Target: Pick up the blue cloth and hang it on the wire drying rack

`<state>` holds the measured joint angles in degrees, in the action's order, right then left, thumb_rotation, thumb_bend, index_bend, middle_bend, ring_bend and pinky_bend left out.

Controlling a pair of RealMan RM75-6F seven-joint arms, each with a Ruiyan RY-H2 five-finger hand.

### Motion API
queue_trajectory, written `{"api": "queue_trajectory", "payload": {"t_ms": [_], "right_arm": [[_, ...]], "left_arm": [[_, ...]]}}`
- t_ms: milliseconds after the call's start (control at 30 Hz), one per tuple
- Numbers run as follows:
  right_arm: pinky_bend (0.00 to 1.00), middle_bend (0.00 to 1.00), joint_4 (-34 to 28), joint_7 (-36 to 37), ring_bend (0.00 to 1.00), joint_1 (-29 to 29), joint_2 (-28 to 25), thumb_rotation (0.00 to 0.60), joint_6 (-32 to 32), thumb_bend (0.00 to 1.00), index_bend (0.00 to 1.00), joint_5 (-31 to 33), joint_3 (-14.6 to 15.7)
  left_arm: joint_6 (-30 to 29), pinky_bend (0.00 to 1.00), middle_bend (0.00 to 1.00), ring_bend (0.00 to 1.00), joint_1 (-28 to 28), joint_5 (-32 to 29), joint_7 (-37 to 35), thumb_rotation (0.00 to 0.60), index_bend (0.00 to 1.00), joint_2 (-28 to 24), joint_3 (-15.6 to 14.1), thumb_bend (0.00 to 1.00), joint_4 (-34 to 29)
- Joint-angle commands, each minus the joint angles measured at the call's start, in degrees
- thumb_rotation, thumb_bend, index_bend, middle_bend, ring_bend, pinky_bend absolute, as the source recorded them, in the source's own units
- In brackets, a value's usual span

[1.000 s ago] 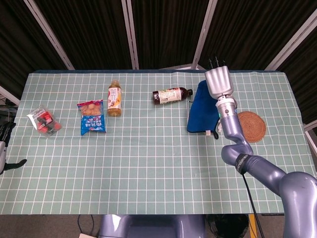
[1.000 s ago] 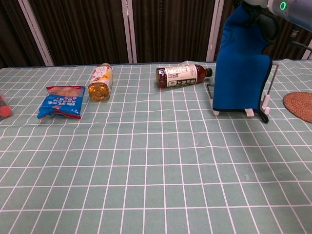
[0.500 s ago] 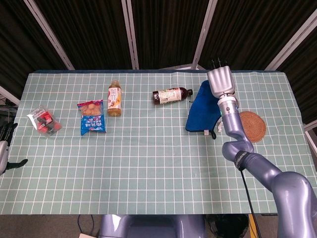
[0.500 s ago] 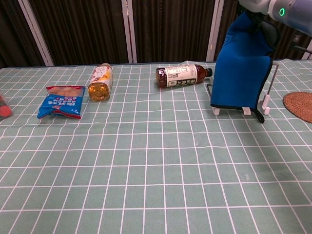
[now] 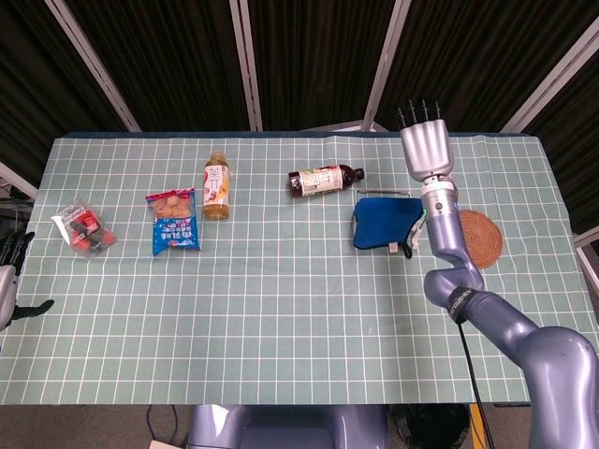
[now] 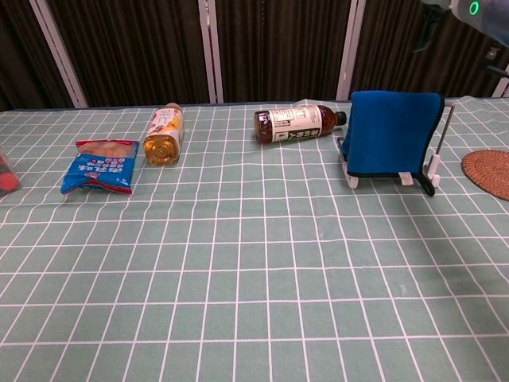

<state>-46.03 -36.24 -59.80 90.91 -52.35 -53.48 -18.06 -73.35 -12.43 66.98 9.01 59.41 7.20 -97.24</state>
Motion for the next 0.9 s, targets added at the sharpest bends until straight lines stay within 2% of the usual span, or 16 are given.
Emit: {"api": "queue_trajectory", "payload": {"t_ms": [33, 100, 167, 300, 467, 600, 800, 900], "right_arm": [[0.07, 0.01, -7.05, 2.02, 0.0, 2.95, -4.21, 0.6, -3.65, 0.0, 0.02, -2.1, 0.07], [0.06, 0.01, -11.08, 2.9, 0.0, 4.62, -6.5, 0.6, -5.35, 0.0, 0.02, -3.19, 0.47], [0.05, 0.0, -18.33, 4.77, 0.0, 8.2, -10.37, 0.6, -9.13, 0.0, 0.02, -5.3, 1.53], [0.02, 0.0, -26.96, 6.11, 0.0, 12.48, -15.34, 0.6, -13.06, 0.0, 0.02, -7.69, 3.13], [0.0, 0.0, -40.52, 10.68, 0.0, 22.23, -23.36, 0.6, -21.45, 0.0, 0.02, -12.47, 7.39], [0.0, 0.0, -49.75, 16.32, 0.0, 29.62, -28.68, 0.6, -25.58, 0.0, 0.02, -14.21, 10.59], [0.0, 0.0, -55.37, 22.67, 0.0, 37.17, -31.55, 0.6, -31.23, 0.0, 0.0, -18.67, 14.29], [0.0, 0.0, -54.56, 25.88, 0.0, 41.12, -30.85, 0.6, -35.52, 0.0, 0.0, -22.43, 15.95]], "left_arm": [[-0.34, 0.0, 0.0, 0.0, 0.19, 0.64, -0.58, 0.6, 0.0, -0.32, -0.09, 0.0, -0.32], [-0.6, 0.0, 0.0, 0.0, 0.33, 1.23, -1.05, 0.6, 0.0, -0.55, -0.2, 0.0, -0.57], [-1.34, 0.0, 0.0, 0.0, 0.66, 2.62, -1.8, 0.6, 0.0, -0.94, -0.44, 0.0, -1.12], [-2.33, 0.0, 0.0, 0.0, 1.13, 4.34, -2.66, 0.6, 0.0, -1.36, -0.81, 0.0, -1.66], [-7.62, 0.0, 0.0, 0.0, 2.68, 8.83, -0.82, 0.6, 0.0, -0.95, -1.42, 0.0, -2.2], [-10.8, 0.0, 0.0, 0.0, 4.02, 10.39, 0.26, 0.6, 0.0, -0.08, -1.74, 0.0, -2.92], [-13.33, 0.0, 0.0, 0.0, 5.65, 12.37, 1.28, 0.6, 0.0, -0.02, -2.8, 0.0, -5.46], [-14.53, 0.0, 0.0, 0.0, 6.58, 13.02, 2.35, 0.6, 0.0, 0.12, -3.36, 0.0, -6.58]]}}
